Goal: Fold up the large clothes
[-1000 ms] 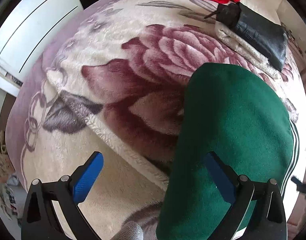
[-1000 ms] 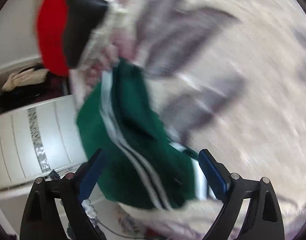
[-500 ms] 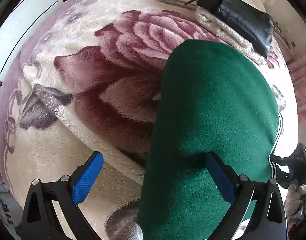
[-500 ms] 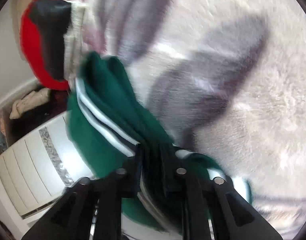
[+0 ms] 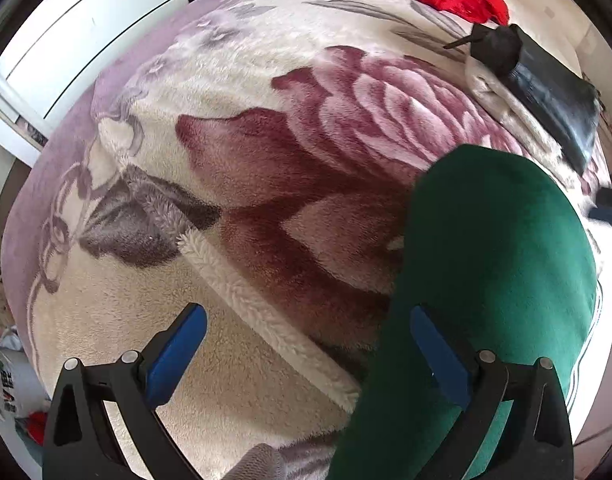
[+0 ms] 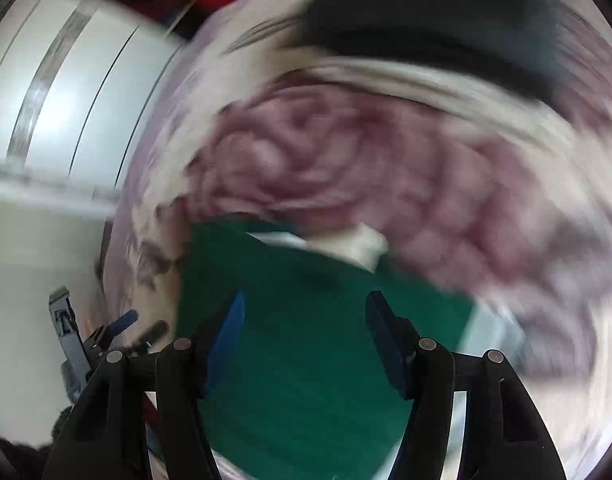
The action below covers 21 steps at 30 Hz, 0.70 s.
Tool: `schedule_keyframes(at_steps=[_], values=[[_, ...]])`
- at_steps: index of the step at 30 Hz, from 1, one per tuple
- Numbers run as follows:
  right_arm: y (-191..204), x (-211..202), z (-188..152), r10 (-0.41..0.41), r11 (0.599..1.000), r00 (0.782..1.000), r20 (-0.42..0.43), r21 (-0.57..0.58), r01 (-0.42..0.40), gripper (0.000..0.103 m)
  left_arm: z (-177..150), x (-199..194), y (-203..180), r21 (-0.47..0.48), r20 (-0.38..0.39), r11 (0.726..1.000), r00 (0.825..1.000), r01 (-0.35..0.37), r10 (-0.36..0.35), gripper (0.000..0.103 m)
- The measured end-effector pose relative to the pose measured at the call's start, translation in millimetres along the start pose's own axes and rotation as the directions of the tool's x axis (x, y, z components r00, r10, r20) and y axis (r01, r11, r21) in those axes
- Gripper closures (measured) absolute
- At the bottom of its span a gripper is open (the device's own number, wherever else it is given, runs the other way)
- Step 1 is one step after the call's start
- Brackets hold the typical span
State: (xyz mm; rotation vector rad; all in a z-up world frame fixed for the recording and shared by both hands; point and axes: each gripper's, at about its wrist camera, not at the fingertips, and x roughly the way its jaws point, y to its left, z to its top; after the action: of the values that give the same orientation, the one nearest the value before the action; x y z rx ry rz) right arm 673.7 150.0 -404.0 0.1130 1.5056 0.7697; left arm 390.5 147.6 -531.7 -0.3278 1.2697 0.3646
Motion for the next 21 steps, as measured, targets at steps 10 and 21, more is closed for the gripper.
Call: schedule_keyframes(at_steps=[10,21], values=[[42,124,54,0.209,0.973,0.902,-0.378,0.169,-0.155,0.074,5,15,15,0.001,0.013,0.999,0.999,0.040,-0.040,0.000],[-39,35,4,0.379,0.844,0.924,-0.054,0.429,-0.321,0.027,10,32,9,0.080,-0.050,0.984,0.986,0.162,-0.158,0.000]])
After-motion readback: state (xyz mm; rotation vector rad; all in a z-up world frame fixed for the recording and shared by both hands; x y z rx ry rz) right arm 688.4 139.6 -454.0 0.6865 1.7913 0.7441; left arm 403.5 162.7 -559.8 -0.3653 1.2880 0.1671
